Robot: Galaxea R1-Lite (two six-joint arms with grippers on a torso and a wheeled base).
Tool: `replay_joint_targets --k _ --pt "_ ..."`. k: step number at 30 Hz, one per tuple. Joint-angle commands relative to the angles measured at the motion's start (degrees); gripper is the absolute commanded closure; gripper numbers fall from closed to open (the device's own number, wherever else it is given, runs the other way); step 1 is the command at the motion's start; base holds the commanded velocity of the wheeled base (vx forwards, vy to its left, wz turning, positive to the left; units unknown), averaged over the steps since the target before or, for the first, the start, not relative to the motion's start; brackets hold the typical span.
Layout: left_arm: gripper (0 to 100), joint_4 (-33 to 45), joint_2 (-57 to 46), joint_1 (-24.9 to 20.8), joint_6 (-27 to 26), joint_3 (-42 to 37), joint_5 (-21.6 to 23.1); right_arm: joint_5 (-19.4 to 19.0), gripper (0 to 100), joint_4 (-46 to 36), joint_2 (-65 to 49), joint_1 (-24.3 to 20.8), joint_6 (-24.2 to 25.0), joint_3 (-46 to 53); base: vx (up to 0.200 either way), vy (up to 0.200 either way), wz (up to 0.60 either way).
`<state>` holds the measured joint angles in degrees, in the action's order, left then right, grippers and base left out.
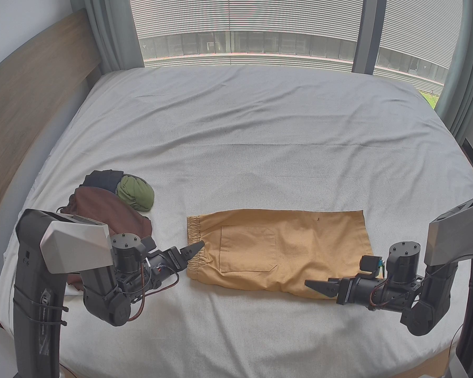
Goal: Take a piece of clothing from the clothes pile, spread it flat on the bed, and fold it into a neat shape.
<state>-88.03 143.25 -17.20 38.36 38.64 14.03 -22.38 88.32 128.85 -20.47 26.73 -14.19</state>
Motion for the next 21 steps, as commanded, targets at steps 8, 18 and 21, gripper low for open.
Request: replay_joint_targets --k 8,18,21 --pt "0 -0.6 7.2 -0.8 2.7 6.1 -5.1 -0.1 0 0.0 -1.1 -1.1 3.7 -6.3 0.000 0.000 0.00" --pt "0 -0.4 6.4 -2.3 7.2 5.9 -3.4 -1.3 0 0.0 -1.6 0.5 3.7 -6.6 0.000 0.000 0.00" --pt "0 0.0 6.3 -3.3 7.3 6.1 -3.0 -1.3 0 0.0 -1.7 0.6 3.7 -6.6 0.000 0.000 0.00"
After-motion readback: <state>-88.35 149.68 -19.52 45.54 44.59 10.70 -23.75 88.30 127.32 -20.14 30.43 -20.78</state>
